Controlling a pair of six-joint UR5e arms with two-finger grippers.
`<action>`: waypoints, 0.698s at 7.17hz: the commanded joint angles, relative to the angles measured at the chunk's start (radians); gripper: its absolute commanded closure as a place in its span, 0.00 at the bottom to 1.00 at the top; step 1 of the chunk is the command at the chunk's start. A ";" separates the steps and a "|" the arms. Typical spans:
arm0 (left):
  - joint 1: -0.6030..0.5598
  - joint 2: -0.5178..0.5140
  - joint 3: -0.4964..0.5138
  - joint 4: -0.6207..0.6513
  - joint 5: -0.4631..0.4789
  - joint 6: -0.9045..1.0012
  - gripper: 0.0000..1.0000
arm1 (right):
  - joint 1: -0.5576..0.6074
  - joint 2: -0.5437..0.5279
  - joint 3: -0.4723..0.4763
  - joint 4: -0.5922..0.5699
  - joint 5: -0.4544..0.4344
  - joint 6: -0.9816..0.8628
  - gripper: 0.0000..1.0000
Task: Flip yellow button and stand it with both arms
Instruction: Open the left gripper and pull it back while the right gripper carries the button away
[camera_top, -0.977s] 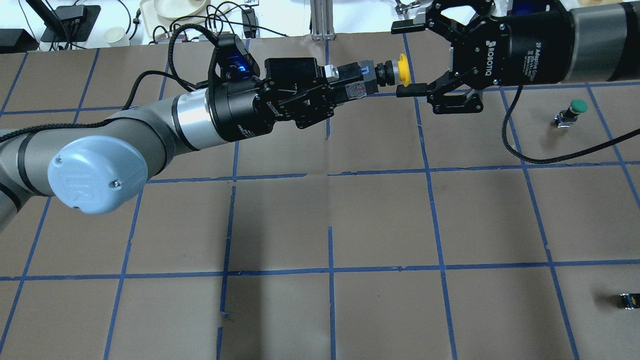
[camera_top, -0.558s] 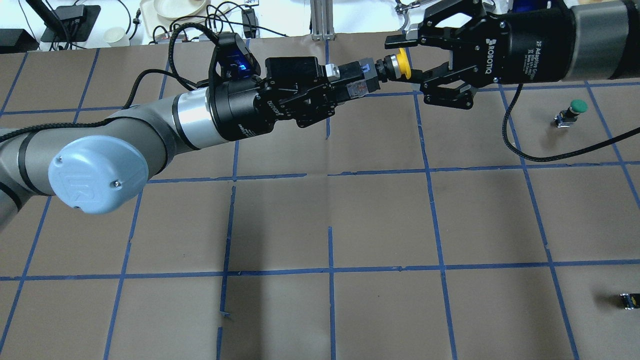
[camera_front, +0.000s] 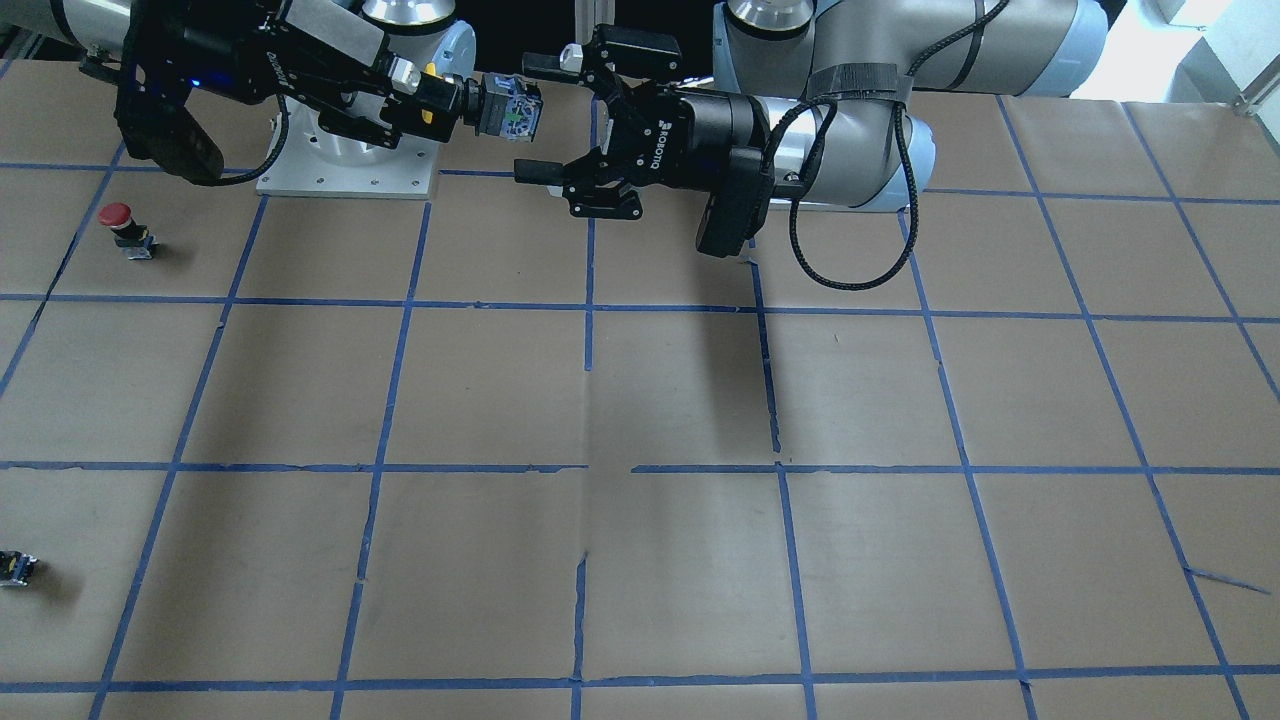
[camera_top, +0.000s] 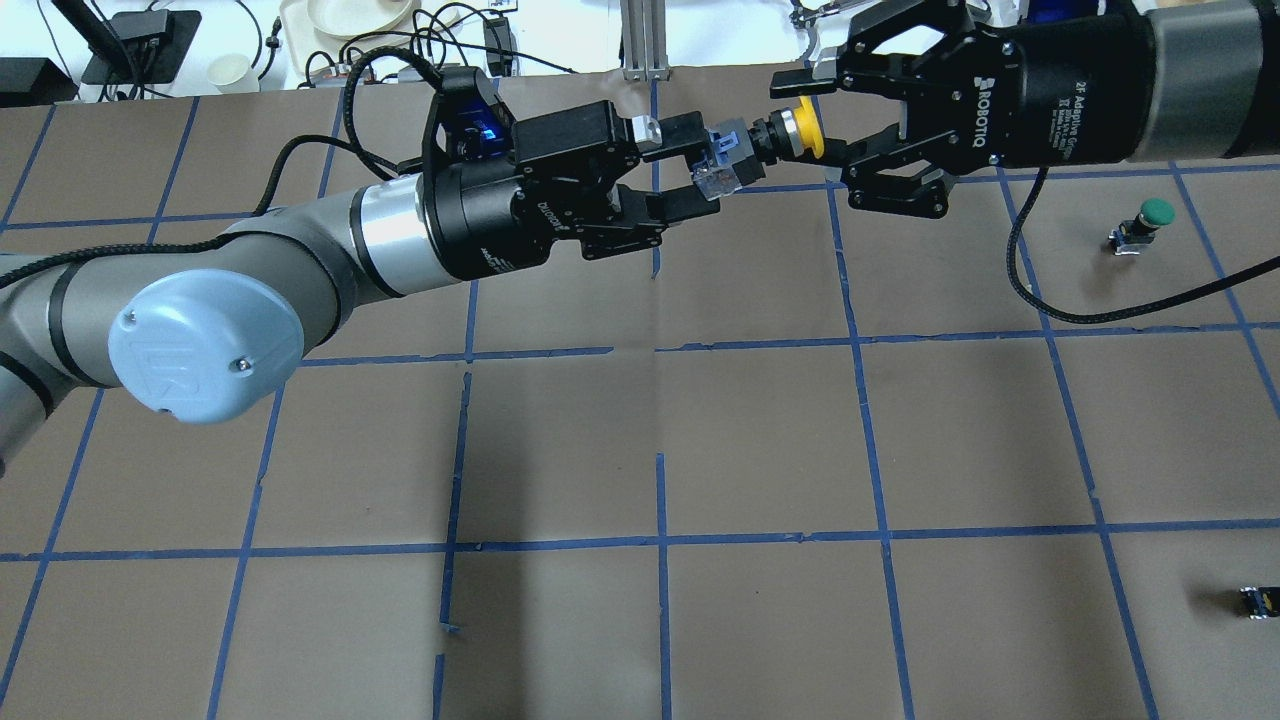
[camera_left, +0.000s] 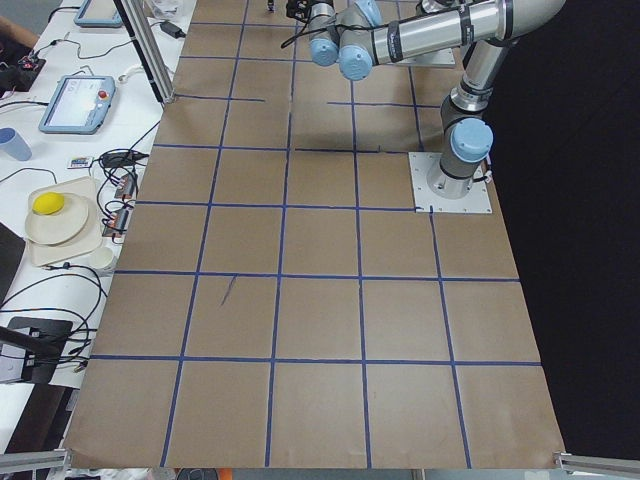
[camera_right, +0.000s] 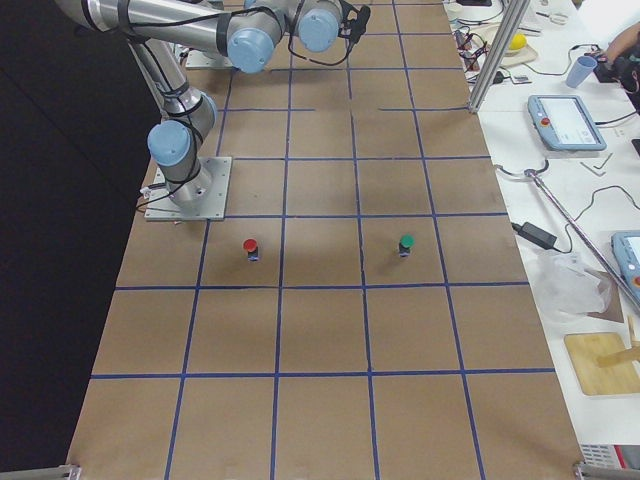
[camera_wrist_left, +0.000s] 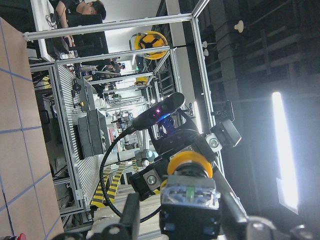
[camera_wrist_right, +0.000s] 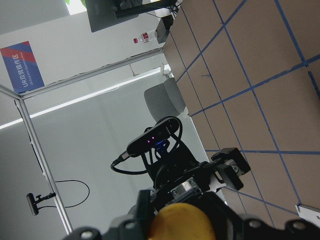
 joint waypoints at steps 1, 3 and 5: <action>0.009 0.015 -0.001 0.003 0.011 0.000 0.00 | -0.006 0.006 -0.005 -0.001 -0.004 -0.004 0.71; 0.097 0.025 0.007 0.001 0.209 -0.021 0.00 | -0.015 0.012 -0.014 -0.078 -0.060 -0.006 0.70; 0.188 0.027 0.015 0.007 0.447 -0.041 0.00 | -0.050 0.008 -0.014 -0.147 -0.149 -0.007 0.70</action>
